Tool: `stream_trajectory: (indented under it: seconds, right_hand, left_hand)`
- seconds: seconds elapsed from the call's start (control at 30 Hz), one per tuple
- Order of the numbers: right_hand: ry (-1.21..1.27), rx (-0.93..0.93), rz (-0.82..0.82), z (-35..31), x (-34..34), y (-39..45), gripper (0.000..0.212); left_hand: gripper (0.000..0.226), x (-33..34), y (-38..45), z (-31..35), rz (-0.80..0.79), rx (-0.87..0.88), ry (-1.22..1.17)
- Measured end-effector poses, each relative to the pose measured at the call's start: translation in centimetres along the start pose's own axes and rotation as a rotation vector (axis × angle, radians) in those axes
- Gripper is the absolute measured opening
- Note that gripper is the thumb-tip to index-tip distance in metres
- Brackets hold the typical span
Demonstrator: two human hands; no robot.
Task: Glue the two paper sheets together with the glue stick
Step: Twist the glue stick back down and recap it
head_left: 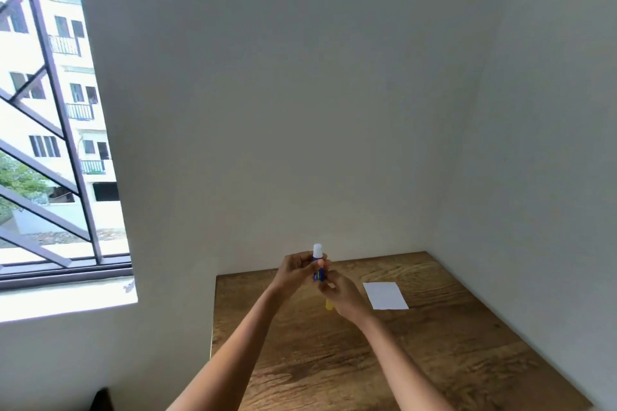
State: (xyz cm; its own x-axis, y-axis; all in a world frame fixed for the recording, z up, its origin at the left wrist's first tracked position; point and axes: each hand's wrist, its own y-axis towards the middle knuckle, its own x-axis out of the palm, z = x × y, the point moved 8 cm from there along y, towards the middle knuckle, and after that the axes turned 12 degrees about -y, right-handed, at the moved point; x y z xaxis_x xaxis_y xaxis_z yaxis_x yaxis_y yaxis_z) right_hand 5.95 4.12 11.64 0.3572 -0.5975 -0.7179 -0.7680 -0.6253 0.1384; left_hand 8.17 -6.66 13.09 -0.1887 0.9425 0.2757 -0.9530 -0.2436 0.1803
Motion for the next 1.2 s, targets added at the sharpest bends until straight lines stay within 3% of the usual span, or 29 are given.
stream_trajectory:
  seconds: [0.13,0.2,0.27,0.37,0.47,0.53,0.63,0.7,0.77,0.87,0.93,1.07,1.13,1.2]
  right_hand:
    - [-0.202,0.045,0.497,-0.9,-2.9,-0.1,0.028]
    - [-0.144,0.056,0.61,-0.7,-2.9,-0.1,0.028]
    - [-0.098,0.025,0.555,-0.2,-2.6,0.9,0.024]
    - [-0.02,-0.064,0.272,-0.3,-2.6,2.9,0.004]
    - [0.098,-0.068,0.0,-0.7,-2.8,3.8,0.013]
    - [0.001,-0.081,0.079,-0.7,-4.0,4.6,0.011]
    - [-0.21,0.044,0.48,-0.5,-6.3,4.3,0.028]
    - [-0.169,0.074,0.621,-0.9,-6.8,3.7,0.033]
    - [-0.072,0.043,0.539,-1.1,-6.4,4.5,0.032]
    - [0.124,-0.12,0.191,-2.0,-5.7,5.9,0.016]
    - [0.07,-0.167,0.105,-2.1,-5.8,6.1,0.017]
    - [-0.339,-0.063,0.495,-1.8,-7.2,5.7,0.033]
    - [-0.301,-0.05,0.587,-2.2,-6.9,5.3,0.033]
    - [-0.087,-0.048,0.52,-1.6,-6.4,5.7,0.03]
  left_hand:
    - [0.015,0.7,0.9,0.8,0.102,0.052,-0.041]
    - [0.013,1.0,1.5,1.0,0.11,0.048,-0.034]
    - [0.011,1.0,1.9,1.3,0.077,0.049,-0.017]
    - [0.016,0.8,2.6,2.0,0.045,0.067,-0.03]
    - [0.02,1.1,3.3,2.7,0.019,0.078,-0.035]
    - [0.021,1.3,3.9,3.2,0.038,0.105,-0.034]
    - [0.021,1.8,4.8,4.1,0.09,0.141,-0.035]
    - [0.019,2.4,5.2,4.6,0.081,0.142,-0.033]
    - [0.018,2.5,5.5,5.0,0.057,0.139,-0.023]
    - [0.019,1.6,5.7,5.3,0.05,0.145,-0.033]
    - [0.019,1.3,5.9,5.3,0.048,0.138,-0.051]
    - [0.013,1.9,6.0,5.7,0.086,0.177,-0.067]
    - [0.013,2.1,6.3,5.7,0.07,0.177,-0.063]
    - [0.017,2.0,6.4,5.8,0.047,0.165,-0.064]
